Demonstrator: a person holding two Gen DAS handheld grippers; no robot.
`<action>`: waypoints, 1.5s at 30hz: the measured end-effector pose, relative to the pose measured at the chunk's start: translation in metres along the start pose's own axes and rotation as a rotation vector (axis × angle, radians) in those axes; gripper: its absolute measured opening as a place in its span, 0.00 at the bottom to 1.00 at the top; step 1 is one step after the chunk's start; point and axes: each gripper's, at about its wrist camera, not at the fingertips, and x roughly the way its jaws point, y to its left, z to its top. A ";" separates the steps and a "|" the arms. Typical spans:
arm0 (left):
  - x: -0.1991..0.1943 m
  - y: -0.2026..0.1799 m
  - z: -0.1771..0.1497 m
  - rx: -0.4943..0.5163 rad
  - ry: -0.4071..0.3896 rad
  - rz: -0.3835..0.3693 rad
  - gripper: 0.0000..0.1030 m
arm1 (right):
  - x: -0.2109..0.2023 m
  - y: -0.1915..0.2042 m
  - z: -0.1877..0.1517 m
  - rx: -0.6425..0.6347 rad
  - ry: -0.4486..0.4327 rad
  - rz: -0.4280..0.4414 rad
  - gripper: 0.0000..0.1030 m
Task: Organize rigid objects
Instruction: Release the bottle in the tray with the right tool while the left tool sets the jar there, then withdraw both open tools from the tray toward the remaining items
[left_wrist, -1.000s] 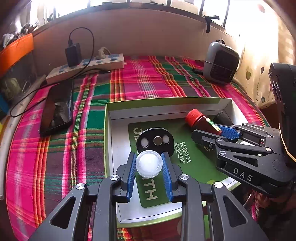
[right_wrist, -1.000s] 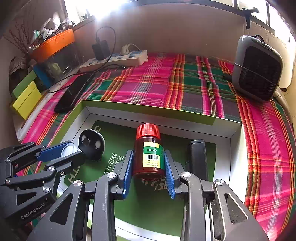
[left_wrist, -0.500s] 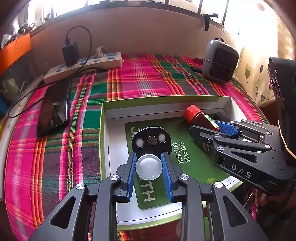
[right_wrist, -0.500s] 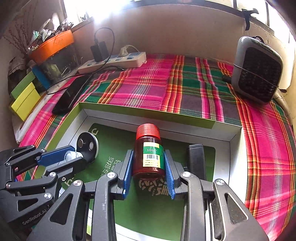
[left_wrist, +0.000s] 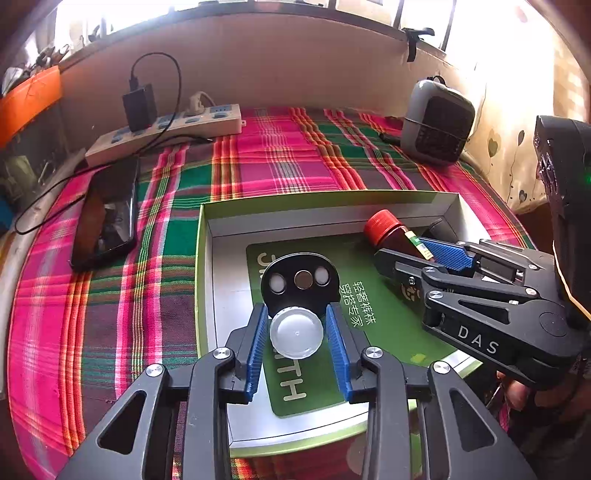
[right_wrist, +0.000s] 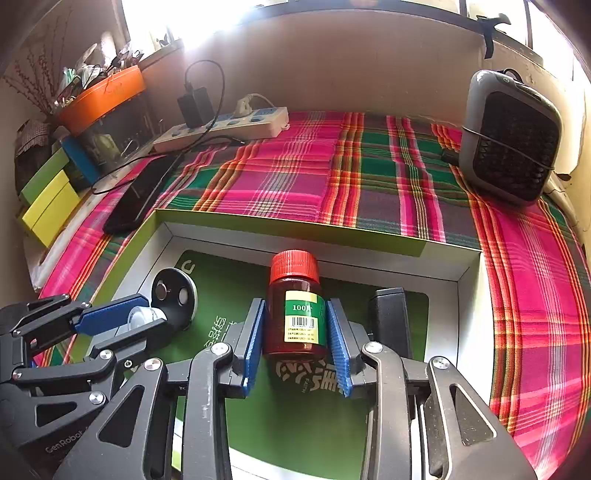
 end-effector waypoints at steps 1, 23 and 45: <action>0.000 0.000 0.000 0.002 0.000 0.000 0.32 | 0.000 0.000 0.000 0.001 0.000 0.001 0.36; -0.029 -0.006 -0.008 0.004 -0.030 0.015 0.47 | -0.028 0.003 -0.008 0.030 -0.050 0.013 0.48; -0.080 -0.005 -0.047 -0.008 -0.090 0.080 0.47 | -0.084 0.007 -0.051 0.067 -0.104 -0.005 0.48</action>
